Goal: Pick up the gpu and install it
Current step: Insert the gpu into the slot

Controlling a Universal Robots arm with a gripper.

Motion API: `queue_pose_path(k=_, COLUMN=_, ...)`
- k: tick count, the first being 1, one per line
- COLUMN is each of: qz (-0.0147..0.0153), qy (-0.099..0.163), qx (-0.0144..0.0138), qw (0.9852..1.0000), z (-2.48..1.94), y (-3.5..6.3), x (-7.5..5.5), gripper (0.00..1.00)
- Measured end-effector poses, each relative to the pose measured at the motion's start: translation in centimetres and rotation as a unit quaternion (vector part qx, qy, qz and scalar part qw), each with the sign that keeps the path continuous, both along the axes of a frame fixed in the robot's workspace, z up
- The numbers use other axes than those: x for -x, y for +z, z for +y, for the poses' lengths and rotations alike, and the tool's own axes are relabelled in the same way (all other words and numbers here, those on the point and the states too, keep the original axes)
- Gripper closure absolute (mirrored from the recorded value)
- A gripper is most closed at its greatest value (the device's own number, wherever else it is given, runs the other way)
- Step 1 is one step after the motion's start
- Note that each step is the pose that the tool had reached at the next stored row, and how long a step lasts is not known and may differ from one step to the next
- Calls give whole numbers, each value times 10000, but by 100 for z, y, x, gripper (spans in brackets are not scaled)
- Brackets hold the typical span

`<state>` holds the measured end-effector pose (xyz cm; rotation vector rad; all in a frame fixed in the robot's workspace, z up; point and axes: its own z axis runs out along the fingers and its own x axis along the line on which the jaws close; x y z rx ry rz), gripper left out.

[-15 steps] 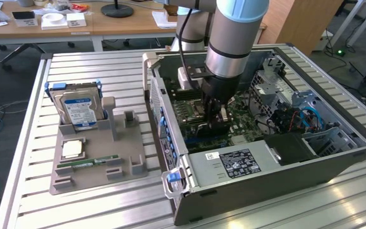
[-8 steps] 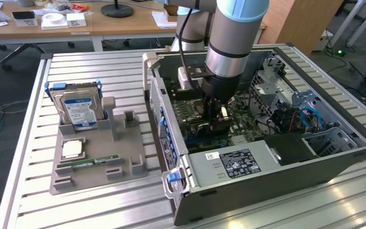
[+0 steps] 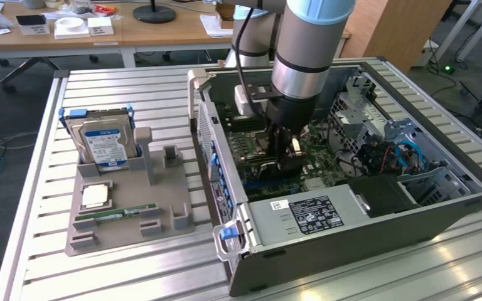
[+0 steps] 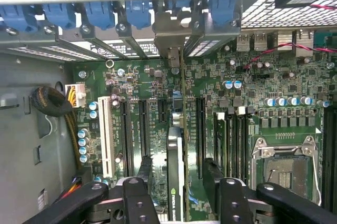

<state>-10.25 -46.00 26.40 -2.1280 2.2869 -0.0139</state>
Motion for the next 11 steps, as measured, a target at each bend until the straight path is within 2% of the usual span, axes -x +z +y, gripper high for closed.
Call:
queue_pose_path(k=6, qz=0, qy=0, qx=0, qw=10000, z=1, y=20, x=0, gripper=49)
queue_pose_path(k=11, qz=-1, qy=-5, qx=-2, qw=10000, z=19, y=17, x=0, gripper=49)
